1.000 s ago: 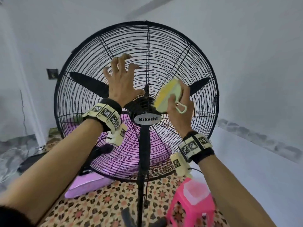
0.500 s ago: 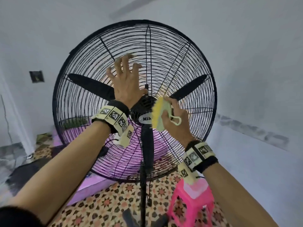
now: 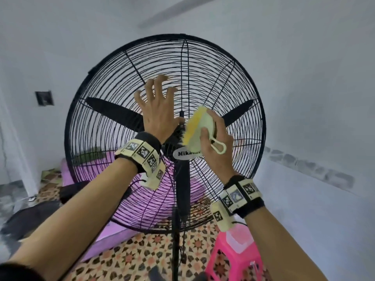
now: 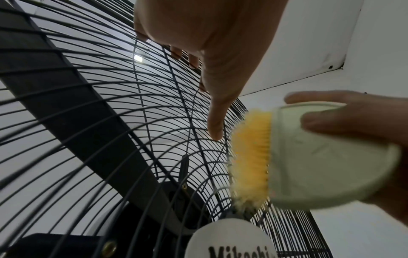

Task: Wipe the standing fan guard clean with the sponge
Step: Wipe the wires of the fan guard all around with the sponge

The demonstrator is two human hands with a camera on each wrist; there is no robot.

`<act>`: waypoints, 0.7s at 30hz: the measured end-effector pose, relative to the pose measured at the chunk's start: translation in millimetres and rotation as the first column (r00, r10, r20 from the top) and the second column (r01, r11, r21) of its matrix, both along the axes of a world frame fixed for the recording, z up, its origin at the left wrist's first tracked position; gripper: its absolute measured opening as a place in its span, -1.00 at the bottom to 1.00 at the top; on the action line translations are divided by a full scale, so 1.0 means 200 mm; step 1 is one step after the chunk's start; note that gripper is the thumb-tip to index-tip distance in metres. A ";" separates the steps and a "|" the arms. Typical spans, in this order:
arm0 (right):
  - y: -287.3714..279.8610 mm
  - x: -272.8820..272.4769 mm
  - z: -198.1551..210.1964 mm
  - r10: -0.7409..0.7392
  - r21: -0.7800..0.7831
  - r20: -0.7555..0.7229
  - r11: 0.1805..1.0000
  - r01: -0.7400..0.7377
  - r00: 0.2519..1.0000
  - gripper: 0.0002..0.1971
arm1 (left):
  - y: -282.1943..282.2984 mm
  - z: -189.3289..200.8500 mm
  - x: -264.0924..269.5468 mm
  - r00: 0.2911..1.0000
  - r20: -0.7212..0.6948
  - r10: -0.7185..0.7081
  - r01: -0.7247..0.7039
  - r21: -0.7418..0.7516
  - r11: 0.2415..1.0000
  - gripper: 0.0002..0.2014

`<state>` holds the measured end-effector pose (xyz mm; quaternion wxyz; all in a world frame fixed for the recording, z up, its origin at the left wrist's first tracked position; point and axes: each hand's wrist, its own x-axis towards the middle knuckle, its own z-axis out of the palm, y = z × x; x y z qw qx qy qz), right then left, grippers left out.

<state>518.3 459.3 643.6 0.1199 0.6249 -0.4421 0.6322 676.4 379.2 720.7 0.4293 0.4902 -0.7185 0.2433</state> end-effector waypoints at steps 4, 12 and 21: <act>-0.03 -0.03 -0.02 -0.115 0.038 -0.070 0.992 0.118 0.991 -0.60 | 0.02 0.01 -0.01 1.000 0.022 0.009 -0.009 0.031 0.999 -0.14; -0.01 0.02 0.01 -0.059 0.092 -0.181 0.993 0.076 0.982 -0.41 | 0.03 0.00 0.00 0.999 0.029 0.024 -0.025 0.021 0.999 -0.14; 0.02 -0.02 0.07 -0.055 0.084 -0.209 0.994 0.074 0.976 -0.46 | 0.04 0.01 -0.02 0.999 0.030 0.028 -0.030 0.047 0.998 -0.15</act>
